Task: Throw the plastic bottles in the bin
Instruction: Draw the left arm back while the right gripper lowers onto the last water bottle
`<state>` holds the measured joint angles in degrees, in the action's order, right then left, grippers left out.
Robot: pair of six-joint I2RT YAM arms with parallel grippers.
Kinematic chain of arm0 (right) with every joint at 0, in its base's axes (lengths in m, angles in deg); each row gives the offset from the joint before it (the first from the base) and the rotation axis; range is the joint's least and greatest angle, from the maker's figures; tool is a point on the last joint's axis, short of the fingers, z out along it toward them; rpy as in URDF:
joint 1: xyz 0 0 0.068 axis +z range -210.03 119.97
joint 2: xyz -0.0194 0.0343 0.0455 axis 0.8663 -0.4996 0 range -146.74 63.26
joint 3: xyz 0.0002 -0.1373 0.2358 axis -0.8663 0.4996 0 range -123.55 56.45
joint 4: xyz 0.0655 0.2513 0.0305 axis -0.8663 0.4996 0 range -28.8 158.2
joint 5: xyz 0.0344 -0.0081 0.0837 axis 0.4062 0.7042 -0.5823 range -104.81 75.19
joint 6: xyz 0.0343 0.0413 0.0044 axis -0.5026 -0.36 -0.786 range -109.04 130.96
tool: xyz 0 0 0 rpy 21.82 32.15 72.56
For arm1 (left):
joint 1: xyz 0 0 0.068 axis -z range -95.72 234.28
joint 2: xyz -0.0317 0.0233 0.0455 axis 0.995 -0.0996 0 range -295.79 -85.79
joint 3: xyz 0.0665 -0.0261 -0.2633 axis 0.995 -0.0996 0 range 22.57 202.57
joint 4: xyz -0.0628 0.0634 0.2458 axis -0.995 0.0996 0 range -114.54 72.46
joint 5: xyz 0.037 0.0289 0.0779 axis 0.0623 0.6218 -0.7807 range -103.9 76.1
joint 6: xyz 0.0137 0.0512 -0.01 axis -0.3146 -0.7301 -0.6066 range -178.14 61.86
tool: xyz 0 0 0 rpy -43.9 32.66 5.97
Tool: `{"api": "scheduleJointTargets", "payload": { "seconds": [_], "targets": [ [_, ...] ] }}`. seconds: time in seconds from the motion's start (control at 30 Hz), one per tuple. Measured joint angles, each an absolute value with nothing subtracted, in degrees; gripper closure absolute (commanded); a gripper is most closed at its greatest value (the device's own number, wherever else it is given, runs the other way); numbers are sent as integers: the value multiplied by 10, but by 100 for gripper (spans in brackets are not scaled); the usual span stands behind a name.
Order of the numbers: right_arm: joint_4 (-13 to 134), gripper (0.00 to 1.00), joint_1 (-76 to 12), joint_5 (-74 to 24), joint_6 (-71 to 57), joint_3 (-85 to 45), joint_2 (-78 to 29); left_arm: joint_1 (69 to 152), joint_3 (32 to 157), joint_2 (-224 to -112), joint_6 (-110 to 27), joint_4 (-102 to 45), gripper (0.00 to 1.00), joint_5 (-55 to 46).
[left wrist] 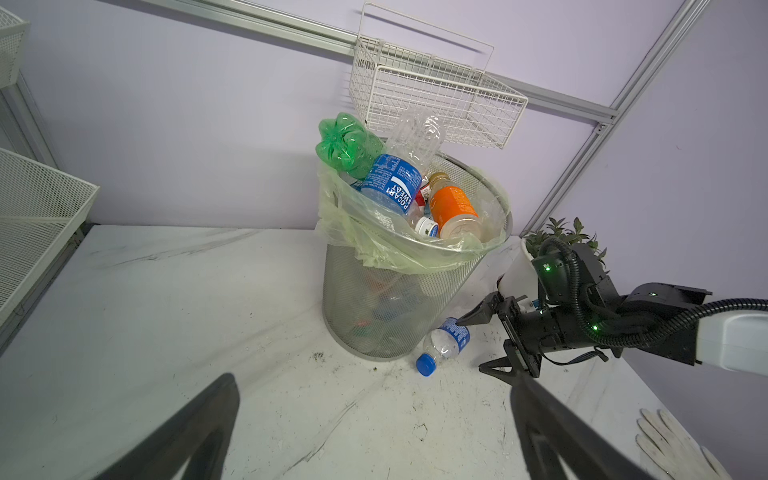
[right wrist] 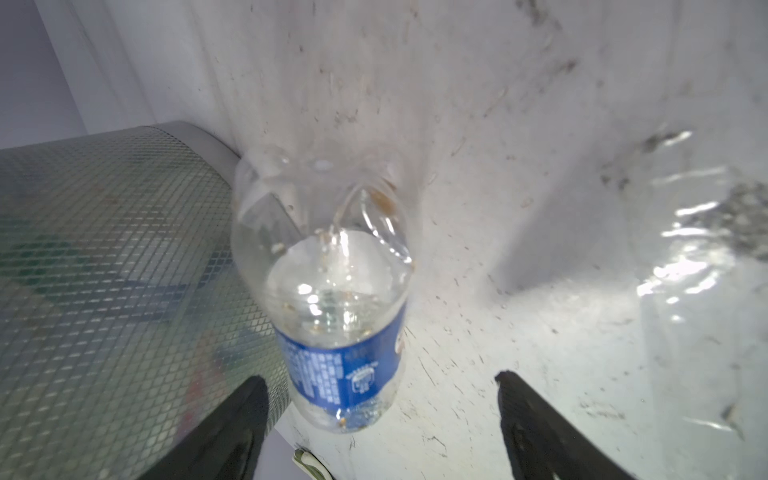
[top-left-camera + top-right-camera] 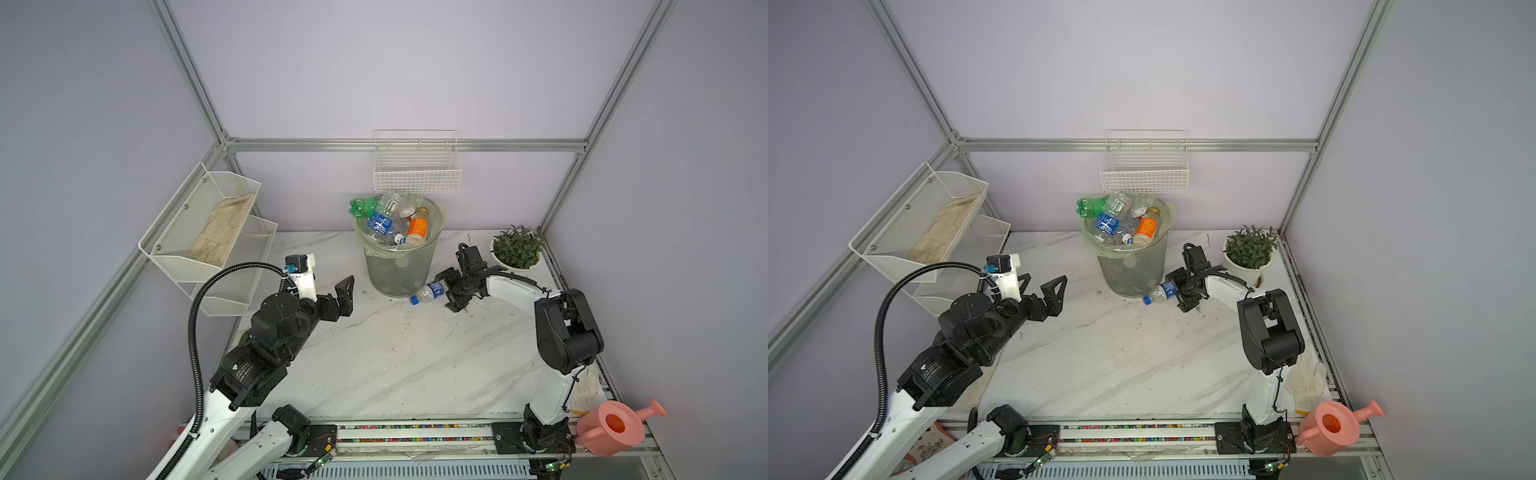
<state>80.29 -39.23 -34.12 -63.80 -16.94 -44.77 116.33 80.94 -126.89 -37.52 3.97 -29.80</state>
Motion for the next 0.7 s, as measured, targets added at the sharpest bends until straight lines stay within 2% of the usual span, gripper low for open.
{"api": "scheduleJointTargets", "payload": {
  "seconds": [0.3, 0.57, 0.7],
  "targets": [
    [827, 15, -391, -326, -629, -228, -507, 1163, 808, -1261, -376, 45, 0, -305],
    [879, 42, -391, -266, -605, -265, -521, 1163, 808, -1259, -377, 45, 0, -309],
    [876, 44, -391, -266, -589, -278, -533, 1163, 808, -1260, -377, 45, 0, -309]
  ]
}}
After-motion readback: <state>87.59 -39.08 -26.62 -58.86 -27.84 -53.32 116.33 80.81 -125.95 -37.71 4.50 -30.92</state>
